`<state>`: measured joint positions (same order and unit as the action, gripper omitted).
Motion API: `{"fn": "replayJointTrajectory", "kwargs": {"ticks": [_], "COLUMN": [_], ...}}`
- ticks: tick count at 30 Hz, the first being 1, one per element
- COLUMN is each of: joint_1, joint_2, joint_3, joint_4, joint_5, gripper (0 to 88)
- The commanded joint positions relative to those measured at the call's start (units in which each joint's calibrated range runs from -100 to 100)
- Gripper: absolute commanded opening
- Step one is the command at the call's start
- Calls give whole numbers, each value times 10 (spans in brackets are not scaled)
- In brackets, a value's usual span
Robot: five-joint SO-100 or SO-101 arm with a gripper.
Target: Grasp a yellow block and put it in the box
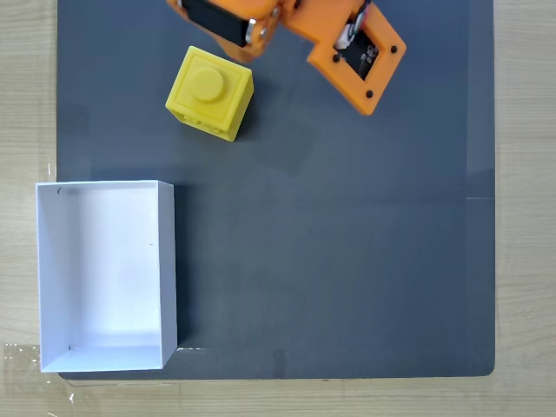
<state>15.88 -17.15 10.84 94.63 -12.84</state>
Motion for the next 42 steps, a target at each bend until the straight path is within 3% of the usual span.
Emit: {"fn": "replayJointTrajectory", "kwargs": {"ticks": [1,9,13,24,42], "joint_1": [16,77,100,112,82], "joint_2": [21,35,49,119,244], "joint_3": [-52,-49,-44,11,2], "joint_4": [54,50,48,47,-12], "joint_5": [2,30,34,80,79], "gripper": [43,380,470,470,470]}}
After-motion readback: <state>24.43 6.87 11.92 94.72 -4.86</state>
